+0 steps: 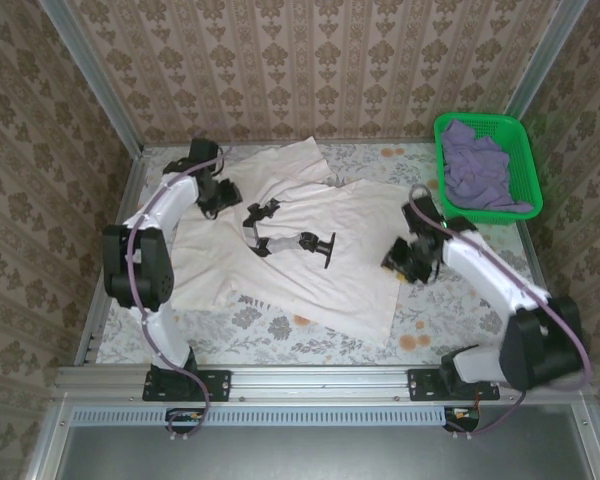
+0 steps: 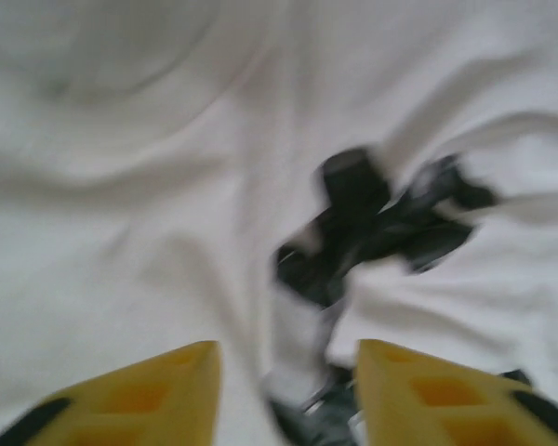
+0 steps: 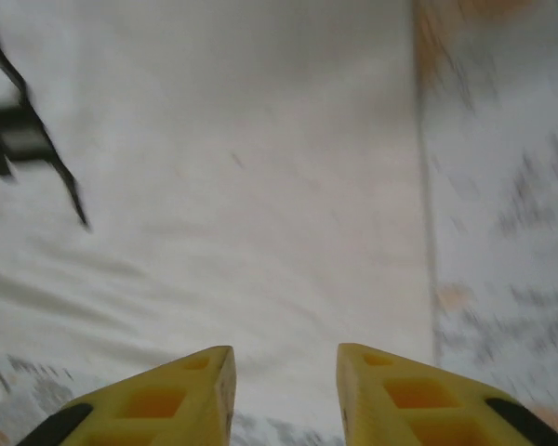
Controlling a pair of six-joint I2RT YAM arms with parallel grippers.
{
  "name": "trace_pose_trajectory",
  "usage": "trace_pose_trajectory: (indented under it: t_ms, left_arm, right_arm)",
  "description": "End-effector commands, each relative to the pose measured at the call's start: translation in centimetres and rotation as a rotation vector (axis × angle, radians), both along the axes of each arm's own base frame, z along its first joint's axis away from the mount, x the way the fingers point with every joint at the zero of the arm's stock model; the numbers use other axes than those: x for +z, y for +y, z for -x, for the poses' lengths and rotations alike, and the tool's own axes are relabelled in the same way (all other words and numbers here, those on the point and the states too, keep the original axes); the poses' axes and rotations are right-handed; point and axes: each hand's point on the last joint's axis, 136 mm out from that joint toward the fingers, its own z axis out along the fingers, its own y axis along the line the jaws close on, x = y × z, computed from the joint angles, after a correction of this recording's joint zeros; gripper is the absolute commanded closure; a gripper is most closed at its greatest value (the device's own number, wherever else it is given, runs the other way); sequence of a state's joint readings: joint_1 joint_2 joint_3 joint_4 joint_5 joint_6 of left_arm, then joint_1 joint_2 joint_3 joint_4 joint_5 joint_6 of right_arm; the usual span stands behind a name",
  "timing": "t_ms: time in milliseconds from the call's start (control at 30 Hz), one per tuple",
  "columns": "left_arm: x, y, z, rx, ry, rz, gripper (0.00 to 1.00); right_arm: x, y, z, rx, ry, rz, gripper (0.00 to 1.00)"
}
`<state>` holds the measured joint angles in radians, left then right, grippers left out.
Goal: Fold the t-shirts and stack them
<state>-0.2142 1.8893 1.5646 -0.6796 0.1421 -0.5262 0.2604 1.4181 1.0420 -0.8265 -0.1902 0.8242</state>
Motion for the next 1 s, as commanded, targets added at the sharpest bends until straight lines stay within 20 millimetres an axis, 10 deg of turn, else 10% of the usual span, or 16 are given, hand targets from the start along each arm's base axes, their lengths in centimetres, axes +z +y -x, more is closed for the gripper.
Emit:
trace_pose_trajectory:
  t_ms: [0, 200, 467, 600, 967]
  left_arm:
    - [-0.1, -3.4, -3.6, -0.097, -0.075, 0.046, 0.67]
    - [-2.1, -8.8, -10.0, -0.206, -0.116, 0.141, 0.64]
    - [-8.8, -9.2, -16.3, -0.156, -0.096, 0.134, 0.60]
    - [-10.9, -6.8, -17.1, -0.032, -0.054, 0.096, 0.60]
    - [-12.5, 7.9, -14.4, 0.331, 0.106, -0.176, 0.60]
  right_arm:
    - [-0.1, -1.1, -7.1, 0.019, -0.116, 0.140, 0.70]
    - [-3.6, -1.9, -15.3, 0.024, -0.125, 0.253, 0.82]
    - [-6.5, -5.1, -19.2, 0.032, -0.078, 0.323, 0.84]
    - [-7.7, -6.0, -20.0, 0.045, -0.035, 0.312, 0.84]
    - [-10.6, -5.1, -23.5, 0.051, -0.014, 0.241, 0.79]
